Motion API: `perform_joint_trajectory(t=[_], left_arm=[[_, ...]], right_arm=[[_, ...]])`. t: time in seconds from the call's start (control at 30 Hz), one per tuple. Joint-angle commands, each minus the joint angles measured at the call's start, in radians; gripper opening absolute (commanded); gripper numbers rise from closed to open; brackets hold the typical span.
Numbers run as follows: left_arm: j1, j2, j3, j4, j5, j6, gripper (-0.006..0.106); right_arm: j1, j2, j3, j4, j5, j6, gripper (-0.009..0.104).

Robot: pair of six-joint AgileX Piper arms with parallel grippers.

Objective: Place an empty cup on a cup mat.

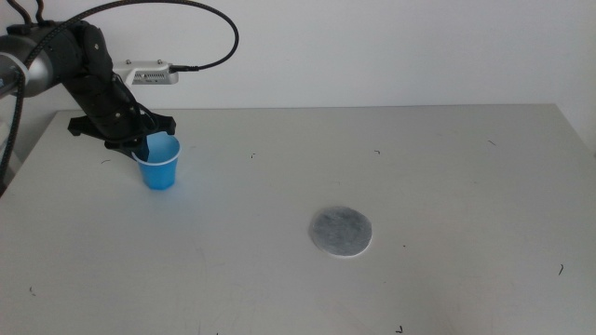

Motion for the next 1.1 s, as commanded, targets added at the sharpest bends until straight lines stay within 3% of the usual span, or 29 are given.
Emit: perform_joint_trajectory(t=[0.0,0.27,0.5,0.77,1.07], left_arm=[[-0.007,-0.101,-0.029,-0.017,-0.005,-0.001,0.0],[-0.094,-0.21,-0.029,-0.022,0.067,-0.028,0.0],[-0.265,-0.224,-0.031,-0.048,0.099,-0.08,0.0],[-0.468,-0.222,-0.031,-0.05,0.034,-0.082,0.0],[-0.585,-0.165,-0.028,-0.06,-0.08,-0.107,0.0]], right_arm=[[0.0,-0.026,-0.008,-0.014,-0.075,-0.005,0.094],[0.0,-0.026,-0.008,-0.014,-0.075,-0.005,0.094],[0.0,-0.026,-0.008,-0.014,-0.075,-0.005,0.094],[0.0,-0.026,-0.008,-0.014,-0.075,-0.005,0.094],[0.0,-0.026,-0.008,-0.014,-0.075,-0.005,0.094]])
